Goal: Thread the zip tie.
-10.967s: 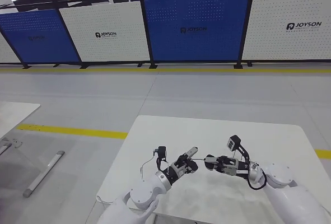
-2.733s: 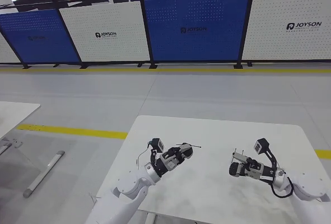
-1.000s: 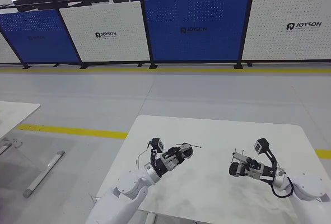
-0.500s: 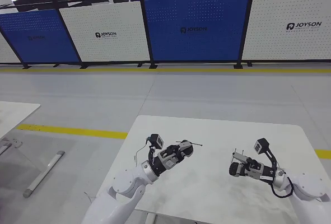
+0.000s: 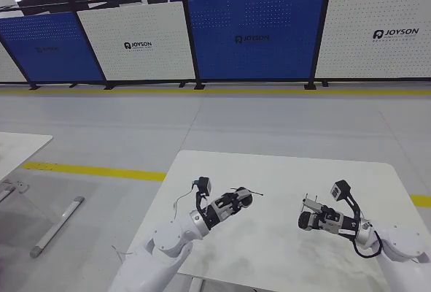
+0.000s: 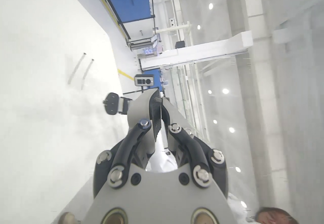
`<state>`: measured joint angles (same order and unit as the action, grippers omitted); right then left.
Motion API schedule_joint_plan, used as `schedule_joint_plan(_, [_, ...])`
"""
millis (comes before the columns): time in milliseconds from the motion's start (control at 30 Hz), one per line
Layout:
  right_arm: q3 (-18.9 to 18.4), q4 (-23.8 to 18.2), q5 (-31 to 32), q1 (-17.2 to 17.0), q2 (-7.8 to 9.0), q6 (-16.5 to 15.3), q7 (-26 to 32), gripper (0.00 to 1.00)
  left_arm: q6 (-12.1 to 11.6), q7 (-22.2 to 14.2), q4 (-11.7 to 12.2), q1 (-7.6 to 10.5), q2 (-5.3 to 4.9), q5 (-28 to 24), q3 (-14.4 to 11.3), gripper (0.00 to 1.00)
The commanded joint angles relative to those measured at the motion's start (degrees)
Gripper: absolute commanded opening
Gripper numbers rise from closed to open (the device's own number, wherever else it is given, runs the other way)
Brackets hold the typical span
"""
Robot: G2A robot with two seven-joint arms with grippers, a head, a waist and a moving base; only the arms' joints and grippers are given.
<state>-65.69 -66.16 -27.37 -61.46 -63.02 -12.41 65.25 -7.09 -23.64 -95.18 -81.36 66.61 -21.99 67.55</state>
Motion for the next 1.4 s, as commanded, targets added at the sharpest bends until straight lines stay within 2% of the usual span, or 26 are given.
schedule_joint_plan(0, [0.0, 0.0, 0.0, 0.0, 0.0, 0.0, 0.0, 1.0, -0.2, 0.13, 0.13, 0.05, 0.07, -0.35, -0.27, 0.0])
schedule_joint_plan(367, [0.0, 0.0, 0.0, 0.0, 0.0, 0.0, 0.0, 1.0, -0.2, 0.13, 0.13, 0.05, 0.07, -0.35, -0.27, 0.0])
schedule_joint_plan(433, [-0.51, -0.91, 1.21, -0.09, 0.11, -0.21, -2.2, 1.0, -0.2, 0.13, 0.13, 0.05, 0.07, -0.35, -0.27, 0.0])
schedule_joint_plan(500, [-2.08, -2.01, 1.89, -0.18, 0.59, 0.38, -1.9, 1.0, -0.2, 0.13, 0.13, 0.05, 0.07, -0.35, -0.27, 0.0])
schedule_joint_plan(567, [-4.45, -3.36, 4.82, -0.58, 1.39, -0.4, -2.3, 1.0, -0.2, 0.13, 0.13, 0.05, 0.07, -0.35, -0.27, 0.0])
schedule_joint_plan(633, [-7.63, -5.88, 7.79, -2.19, 2.39, -0.07, -3.18, 1.0, -0.2, 0.13, 0.13, 0.05, 0.07, -0.35, -0.27, 0.0])
schedule_joint_plan(700, [-11.22, -8.94, 12.65, -3.72, 3.51, 2.36, -5.34, 1.0, -0.2, 0.13, 0.13, 0.05, 0.07, -0.35, -0.27, 0.0])
schedule_joint_plan(833, [-14.97, -15.61, 21.76, -6.39, 4.74, 6.71, -11.02, 1.0, -0.2, 0.13, 0.13, 0.05, 0.07, -0.35, -0.27, 0.0])
schedule_joint_plan(933, [-14.44, -18.39, 28.25, -6.1, 4.97, 8.69, -13.93, 1.0, -0.2, 0.13, 0.13, 0.05, 0.07, -0.35, -0.27, 0.0])
schedule_joint_plan(1367, [-14.44, -18.39, 28.25, -6.1, 4.97, 8.69, -13.93, 1.0, -0.2, 0.13, 0.13, 0.05, 0.07, -0.35, -0.27, 0.0])
